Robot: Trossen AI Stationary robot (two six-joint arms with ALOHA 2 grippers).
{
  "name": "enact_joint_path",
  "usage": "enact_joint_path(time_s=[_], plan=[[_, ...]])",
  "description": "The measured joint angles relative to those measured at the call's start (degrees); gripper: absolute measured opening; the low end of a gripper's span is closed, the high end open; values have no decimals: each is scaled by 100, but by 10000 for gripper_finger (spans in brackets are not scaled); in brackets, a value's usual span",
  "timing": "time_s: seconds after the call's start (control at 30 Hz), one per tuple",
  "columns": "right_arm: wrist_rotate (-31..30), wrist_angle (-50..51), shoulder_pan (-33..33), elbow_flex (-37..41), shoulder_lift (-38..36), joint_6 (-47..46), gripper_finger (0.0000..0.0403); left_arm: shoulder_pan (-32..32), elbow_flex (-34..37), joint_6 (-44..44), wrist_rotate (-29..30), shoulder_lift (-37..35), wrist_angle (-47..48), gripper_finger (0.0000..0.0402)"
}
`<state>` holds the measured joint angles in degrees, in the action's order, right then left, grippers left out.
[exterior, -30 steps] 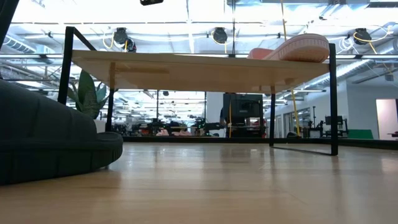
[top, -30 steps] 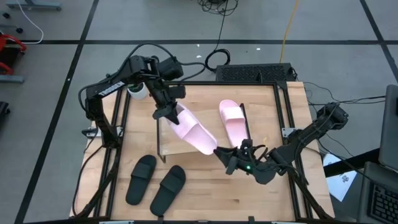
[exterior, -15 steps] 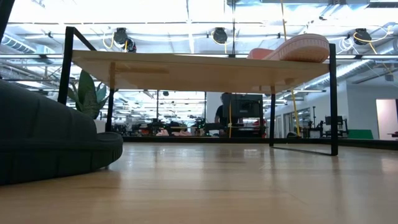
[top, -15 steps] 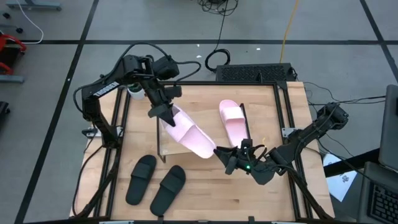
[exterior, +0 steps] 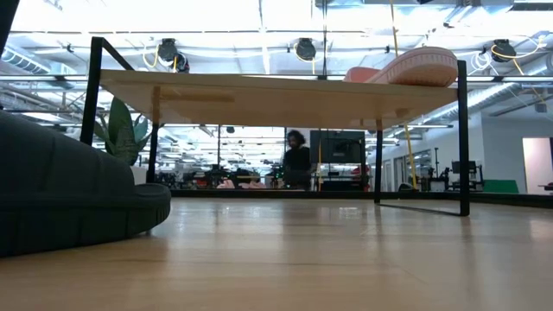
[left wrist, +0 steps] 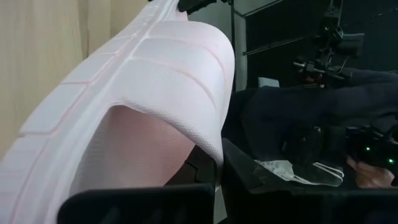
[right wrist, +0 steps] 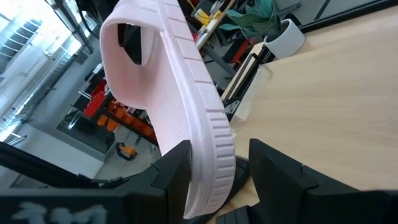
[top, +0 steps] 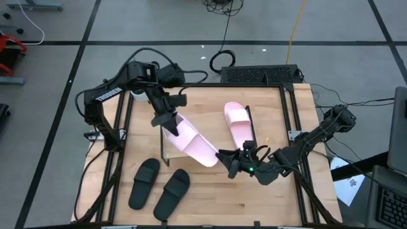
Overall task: Pick and place slides into the shelf
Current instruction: Put the pink slipper on the shelf
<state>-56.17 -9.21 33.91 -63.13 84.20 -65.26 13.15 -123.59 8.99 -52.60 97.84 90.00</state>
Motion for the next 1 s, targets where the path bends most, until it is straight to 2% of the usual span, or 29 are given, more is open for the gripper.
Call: enact_joint_path(time_s=[0.13, 0.6, 0.7, 0.8, 0.97, 1.0], plan=[[109, 0, -51, 0, 0, 10, 150, -23, 0, -34, -53, 0, 3, 0], [1300, -341, -472, 2, 2, 147, 150, -33, 0, -135, -70, 0, 9, 0], [1299, -343, -470, 2, 2, 127, 148, -5, 0, -136, -70, 0, 4, 0], [1385, -340, -471, 2, 2, 127, 131, 49, 0, -136, -69, 2, 2, 0], [1428, -352, -470, 2, 73, 134, 64, 107, 0, -133, -74, 2, 2, 0], [1428, -351, -470, 2, 86, 136, 62, 104, 0, -133, -74, 2, 6, 0]])
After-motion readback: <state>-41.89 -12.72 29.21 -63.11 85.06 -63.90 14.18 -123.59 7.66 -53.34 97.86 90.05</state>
